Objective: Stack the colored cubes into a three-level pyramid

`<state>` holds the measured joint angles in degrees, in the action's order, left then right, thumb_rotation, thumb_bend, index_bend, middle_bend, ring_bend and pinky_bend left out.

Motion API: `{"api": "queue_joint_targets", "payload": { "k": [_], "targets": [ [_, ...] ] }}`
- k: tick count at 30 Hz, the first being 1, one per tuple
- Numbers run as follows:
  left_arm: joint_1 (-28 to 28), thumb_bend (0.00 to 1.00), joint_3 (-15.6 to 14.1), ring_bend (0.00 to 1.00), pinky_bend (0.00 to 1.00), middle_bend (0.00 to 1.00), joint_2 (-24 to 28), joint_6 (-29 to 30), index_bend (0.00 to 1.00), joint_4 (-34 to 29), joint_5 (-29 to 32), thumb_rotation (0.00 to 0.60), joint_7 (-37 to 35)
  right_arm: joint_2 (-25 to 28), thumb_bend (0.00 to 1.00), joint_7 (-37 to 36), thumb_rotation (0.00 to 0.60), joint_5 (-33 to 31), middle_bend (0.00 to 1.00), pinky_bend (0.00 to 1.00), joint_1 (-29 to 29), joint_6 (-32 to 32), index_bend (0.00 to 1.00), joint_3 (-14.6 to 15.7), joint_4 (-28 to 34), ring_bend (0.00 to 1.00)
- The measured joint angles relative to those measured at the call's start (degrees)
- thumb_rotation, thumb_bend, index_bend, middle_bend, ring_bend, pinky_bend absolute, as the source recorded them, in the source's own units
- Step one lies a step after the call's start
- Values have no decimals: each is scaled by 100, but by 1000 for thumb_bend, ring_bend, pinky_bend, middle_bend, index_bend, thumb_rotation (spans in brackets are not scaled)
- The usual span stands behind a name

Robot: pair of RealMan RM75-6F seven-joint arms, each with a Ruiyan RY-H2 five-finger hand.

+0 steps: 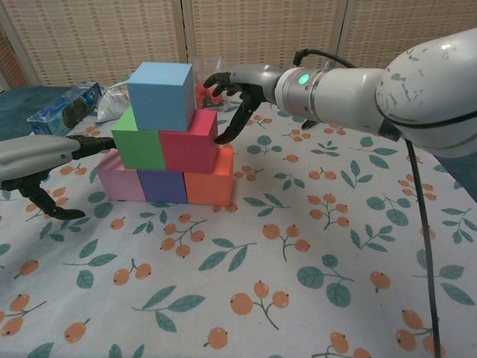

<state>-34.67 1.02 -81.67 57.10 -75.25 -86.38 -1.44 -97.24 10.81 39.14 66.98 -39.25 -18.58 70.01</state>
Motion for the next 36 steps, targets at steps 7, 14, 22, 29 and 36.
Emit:
{"api": "queue_joint_targets", "payload": {
  "k": [7,14,22,29,36],
  "targets": [
    [-26,247,-5,0,42,0,11,-10,34,-21,11,600,34,-20,52,28,600,-23,56,4,16,-2,0,-2,3,0],
    [2,249,-28,0,42,0,36,3,34,-27,52,600,13,104,52,148,600,-67,56,4,-3,-7,0,71,101,0],
    [182,247,-88,0,42,0,96,160,34,-1,114,600,-101,421,52,295,600,-110,56,4,-146,-114,0,222,432,0],
    [412,249,-169,0,43,0,126,258,37,173,245,600,-295,423,52,379,600,-186,52,4,-205,-74,0,386,370,0],
    [458,248,-229,0,43,0,-85,22,37,620,353,600,-516,110,52,406,600,-143,49,3,-194,2,0,495,-20,0]
  ]
}}
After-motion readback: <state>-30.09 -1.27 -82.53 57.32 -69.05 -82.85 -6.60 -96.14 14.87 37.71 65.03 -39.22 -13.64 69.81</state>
